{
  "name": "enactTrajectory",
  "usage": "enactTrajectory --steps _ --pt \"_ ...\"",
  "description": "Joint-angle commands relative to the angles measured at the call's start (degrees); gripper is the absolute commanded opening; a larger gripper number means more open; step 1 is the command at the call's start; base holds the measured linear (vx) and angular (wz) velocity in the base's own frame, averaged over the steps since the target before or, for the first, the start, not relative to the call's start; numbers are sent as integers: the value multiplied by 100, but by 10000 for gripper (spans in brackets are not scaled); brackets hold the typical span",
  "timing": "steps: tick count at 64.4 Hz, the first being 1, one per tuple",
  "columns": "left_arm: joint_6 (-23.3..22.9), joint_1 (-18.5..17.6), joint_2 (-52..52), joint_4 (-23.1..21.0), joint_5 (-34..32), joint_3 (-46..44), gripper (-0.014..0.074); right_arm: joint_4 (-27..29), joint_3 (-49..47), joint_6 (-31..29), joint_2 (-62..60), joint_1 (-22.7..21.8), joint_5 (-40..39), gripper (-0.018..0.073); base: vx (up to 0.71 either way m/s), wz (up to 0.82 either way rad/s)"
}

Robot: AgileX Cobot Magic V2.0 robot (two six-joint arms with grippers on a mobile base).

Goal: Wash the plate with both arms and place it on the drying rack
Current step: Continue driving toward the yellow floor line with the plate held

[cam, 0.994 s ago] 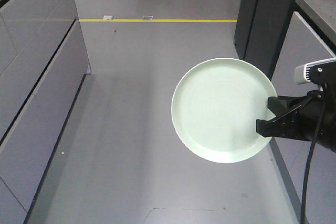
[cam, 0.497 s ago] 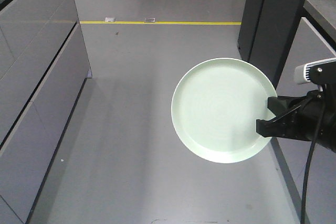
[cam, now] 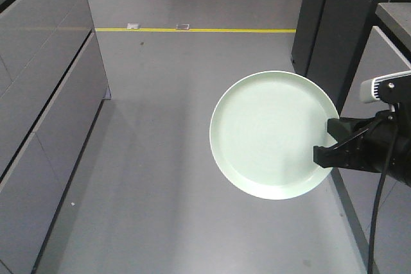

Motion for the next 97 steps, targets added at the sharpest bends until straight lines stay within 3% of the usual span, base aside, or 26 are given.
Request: enactTrajectory --steps 1,97 --pt "-21 3 -90 -39 -409 86 -5 7 -148 -12 -117 -23 -433 -9 8 -1" --pt "-21 3 -90 -39 -409 86 -5 7 -148 -12 -117 -23 -433 -9 8 -2"
